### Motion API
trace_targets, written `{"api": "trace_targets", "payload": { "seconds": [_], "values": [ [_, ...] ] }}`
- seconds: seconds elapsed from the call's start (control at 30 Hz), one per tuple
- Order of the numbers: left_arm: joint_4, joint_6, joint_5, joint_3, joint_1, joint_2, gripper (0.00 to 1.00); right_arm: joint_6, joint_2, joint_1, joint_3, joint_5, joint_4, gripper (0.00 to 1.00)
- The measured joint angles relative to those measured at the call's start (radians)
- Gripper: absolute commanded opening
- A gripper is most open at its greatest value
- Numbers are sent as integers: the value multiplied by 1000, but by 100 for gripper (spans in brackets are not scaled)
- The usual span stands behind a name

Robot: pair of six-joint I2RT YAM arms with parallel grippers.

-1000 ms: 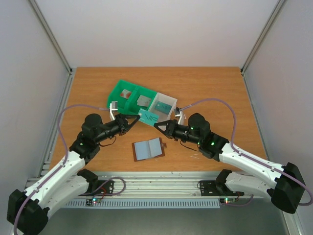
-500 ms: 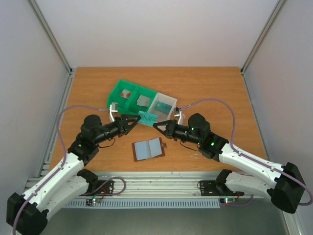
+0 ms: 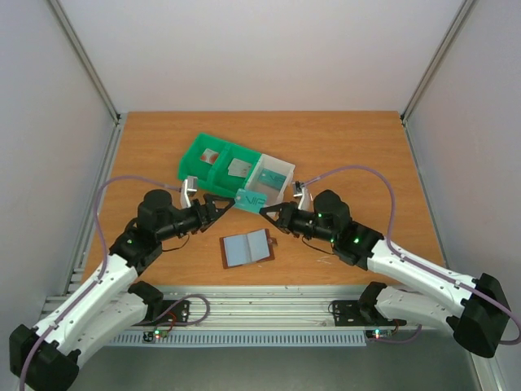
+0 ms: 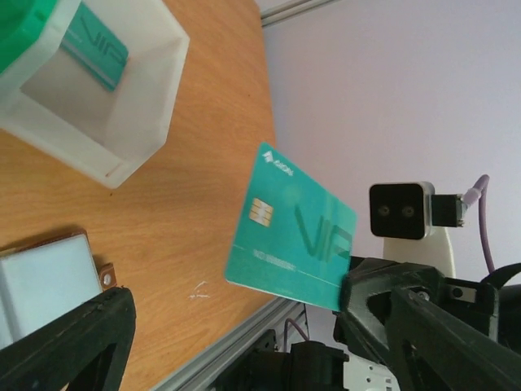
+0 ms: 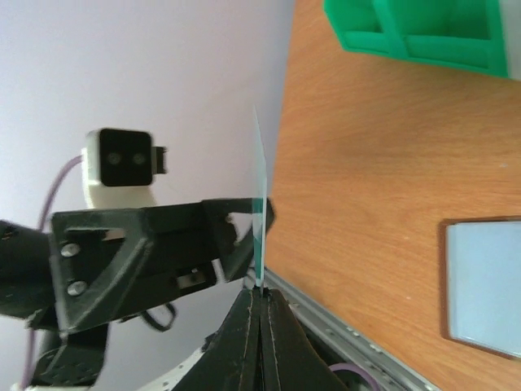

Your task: Take the credit cards out of the card holder

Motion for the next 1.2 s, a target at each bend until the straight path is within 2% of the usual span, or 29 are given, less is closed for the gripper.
{"api": "trace_targets", "payload": {
  "seconds": [0.1,0.53,0.83,1.2],
  "values": [
    [-66,48,-11,33,0,2,99,-19,1,-4,20,27,-83,1],
    [-443,341,-186,196,0,60,99,-123,119,-163,207,47,-337,1],
    [-517,456,-206,196,-1,109,99,-217,303,-269,299,46,-397,1],
    [-561,548,-217,198,-1,120,99,-285,525,-317,430,61,-448,1]
  ]
}}
